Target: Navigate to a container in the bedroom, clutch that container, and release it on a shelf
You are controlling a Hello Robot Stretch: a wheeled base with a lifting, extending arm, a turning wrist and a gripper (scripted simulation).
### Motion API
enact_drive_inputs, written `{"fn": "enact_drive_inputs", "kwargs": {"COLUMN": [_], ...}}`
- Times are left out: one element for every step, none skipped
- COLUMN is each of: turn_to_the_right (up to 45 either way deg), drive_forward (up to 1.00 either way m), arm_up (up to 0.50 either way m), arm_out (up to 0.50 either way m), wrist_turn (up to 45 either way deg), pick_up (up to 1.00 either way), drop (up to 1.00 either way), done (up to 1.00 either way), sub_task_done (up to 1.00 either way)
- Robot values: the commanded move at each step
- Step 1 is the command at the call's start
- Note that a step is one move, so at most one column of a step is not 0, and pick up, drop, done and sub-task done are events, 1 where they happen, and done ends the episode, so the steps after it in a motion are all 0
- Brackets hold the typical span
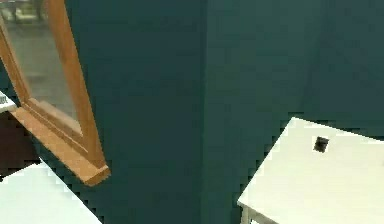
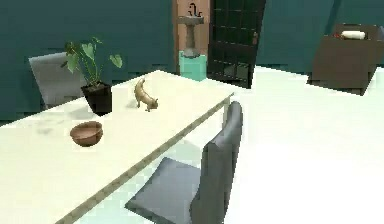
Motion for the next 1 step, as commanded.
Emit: {"fn": "enact_drive_inputs", "kwargs": {"turn_to_the_right": [45.0], "drive_forward": [0.00], "arm_up": [0.00], "arm_out": [0.00], "wrist_turn": [0.0], "pick_up": [0.00], "drop": [0.00], "done": [0.00], "sub_task_done": [0.00]}}
